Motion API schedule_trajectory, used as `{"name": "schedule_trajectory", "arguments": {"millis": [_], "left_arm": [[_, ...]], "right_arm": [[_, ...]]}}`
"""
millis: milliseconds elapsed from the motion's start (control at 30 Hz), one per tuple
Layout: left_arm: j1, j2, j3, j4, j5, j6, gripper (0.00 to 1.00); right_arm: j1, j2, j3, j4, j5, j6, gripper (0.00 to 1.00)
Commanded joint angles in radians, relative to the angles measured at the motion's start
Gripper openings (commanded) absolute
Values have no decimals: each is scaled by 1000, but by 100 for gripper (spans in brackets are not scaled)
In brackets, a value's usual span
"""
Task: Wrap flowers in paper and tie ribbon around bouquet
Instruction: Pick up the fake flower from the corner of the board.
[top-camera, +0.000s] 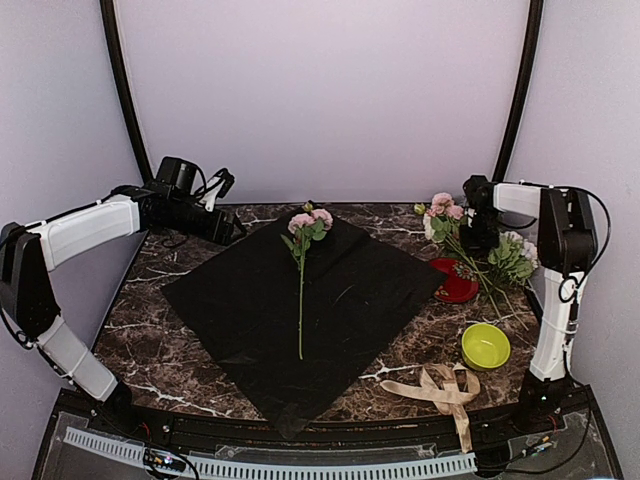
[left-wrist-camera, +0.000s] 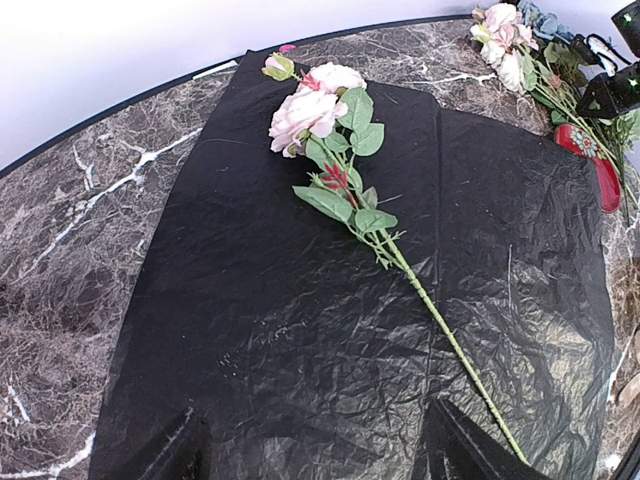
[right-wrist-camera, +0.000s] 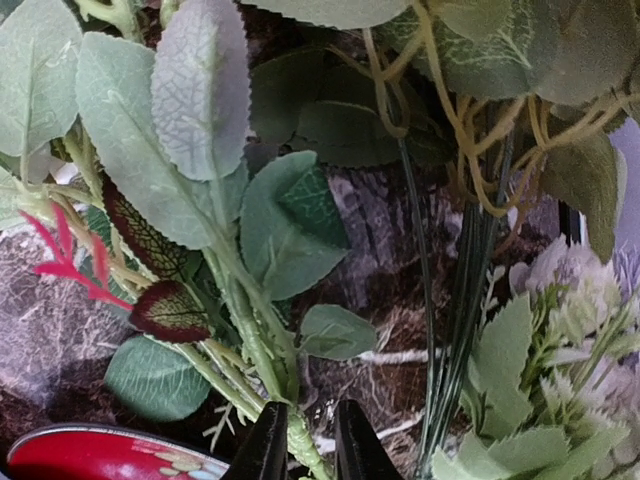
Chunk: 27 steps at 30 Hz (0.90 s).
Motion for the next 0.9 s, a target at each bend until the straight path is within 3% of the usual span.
{"name": "schedule_trajectory", "arguments": {"millis": [0,267,500,667,867], "left_arm": [[6,-15,-11,-18,-1,18,75],[6,-14,-12,-17,5,18,75],[5,-9,-12,-19,3,19,75],[5,-2,-9,-21,10,17,75],[5,-12,-11,-20,4,19,75]], "right_arm": [[-5,27,1,43,18,-29,17],[0,17,-15,49,-45,-66,18],[2,14,-37,46,-12,-66,19],[3,5,-36,53,-15,-78,5],[8,6,-24,33,-17,-92,15]]}}
